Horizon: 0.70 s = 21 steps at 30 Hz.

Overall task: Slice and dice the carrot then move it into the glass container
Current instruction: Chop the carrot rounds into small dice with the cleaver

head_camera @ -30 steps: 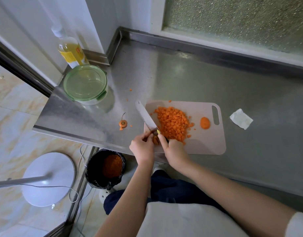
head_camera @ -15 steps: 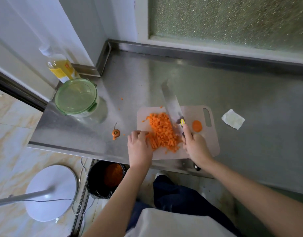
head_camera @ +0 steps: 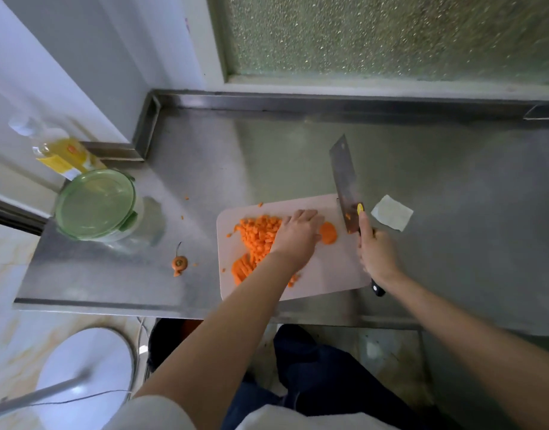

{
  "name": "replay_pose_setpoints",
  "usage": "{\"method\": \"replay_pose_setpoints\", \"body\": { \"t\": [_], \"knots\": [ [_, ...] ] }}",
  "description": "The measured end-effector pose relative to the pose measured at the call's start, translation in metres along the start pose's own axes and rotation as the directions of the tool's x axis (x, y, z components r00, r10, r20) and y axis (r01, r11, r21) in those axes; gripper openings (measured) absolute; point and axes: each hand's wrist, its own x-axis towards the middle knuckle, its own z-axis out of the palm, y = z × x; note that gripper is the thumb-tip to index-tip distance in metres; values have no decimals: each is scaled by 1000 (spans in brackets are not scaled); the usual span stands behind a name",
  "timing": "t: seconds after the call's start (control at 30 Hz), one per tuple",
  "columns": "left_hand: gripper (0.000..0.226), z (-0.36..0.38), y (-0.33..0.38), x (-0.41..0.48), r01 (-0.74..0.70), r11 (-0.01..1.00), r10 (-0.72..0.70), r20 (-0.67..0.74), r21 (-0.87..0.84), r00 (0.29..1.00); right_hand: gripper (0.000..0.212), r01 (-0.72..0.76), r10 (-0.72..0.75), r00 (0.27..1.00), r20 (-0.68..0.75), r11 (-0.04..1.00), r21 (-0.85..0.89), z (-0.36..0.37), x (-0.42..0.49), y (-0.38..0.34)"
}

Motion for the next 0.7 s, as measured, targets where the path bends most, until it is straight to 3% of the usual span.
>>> {"method": "replay_pose_setpoints", "body": {
  "t": [0.17,0.3,0.57,0.7],
  "knots": [
    [52,12,13,11,-4,999,4,-3,54,1000,67,32,-34,999,-36,998,-60,-1,6,7],
    [42,18,19,13,2,995,-2,-4,95,1000,55,66,-64,998,19,988,-138,0,6,10],
    [30,13,19,7,59,987,-66,-43,-149,997,66,42,-43,999,-17,997,-60,4,-3,6],
    [18,7,7,-18,82,926,-155,-174,-368,973,66,73,-73,997,-15,996,-53,8,-13,6]
  ]
}}
